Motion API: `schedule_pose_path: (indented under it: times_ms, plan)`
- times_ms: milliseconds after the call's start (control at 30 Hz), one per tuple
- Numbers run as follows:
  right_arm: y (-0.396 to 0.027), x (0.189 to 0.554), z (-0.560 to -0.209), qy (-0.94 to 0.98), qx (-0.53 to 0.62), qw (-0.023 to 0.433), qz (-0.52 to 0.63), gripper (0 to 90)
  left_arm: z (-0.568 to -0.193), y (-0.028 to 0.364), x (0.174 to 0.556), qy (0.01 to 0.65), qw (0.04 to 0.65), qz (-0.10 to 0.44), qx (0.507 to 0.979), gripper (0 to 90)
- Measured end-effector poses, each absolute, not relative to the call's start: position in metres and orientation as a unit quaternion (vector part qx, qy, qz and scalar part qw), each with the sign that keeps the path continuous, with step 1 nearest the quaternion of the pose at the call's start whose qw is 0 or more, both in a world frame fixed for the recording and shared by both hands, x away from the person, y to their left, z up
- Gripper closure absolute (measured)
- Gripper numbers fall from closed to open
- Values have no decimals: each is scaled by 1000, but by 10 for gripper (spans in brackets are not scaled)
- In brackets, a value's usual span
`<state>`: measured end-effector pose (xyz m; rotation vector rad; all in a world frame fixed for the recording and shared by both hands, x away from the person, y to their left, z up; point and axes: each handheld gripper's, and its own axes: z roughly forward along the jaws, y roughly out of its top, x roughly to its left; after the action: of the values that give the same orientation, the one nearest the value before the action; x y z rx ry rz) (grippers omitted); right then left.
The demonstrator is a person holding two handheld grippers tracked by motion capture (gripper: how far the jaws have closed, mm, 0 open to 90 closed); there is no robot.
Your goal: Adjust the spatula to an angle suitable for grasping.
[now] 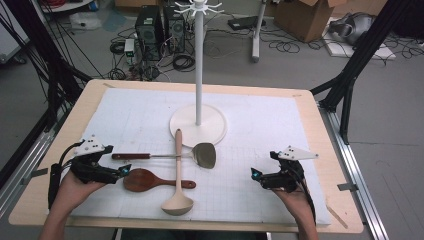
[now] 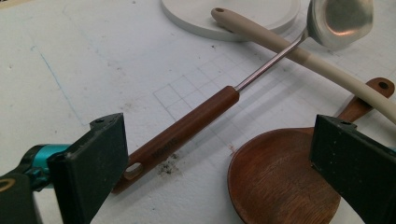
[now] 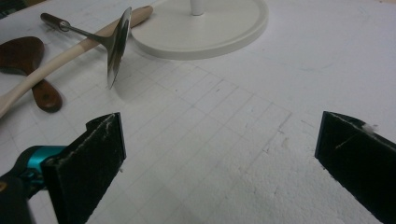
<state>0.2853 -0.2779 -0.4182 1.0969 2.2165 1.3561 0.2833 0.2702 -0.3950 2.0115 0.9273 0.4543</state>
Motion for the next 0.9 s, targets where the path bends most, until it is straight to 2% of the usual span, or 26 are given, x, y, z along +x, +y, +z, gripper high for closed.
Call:
schedule_pose_path:
  times_ms: [733, 900]
  plan:
    - [-275, 284, -418, 779, 378, 159, 474, 7, -392, 270, 281, 358, 430, 174, 810, 51]
    - [-273, 283, -418, 783, 375, 156, 472, 7, -394, 269, 281, 356, 421, 168, 817, 82]
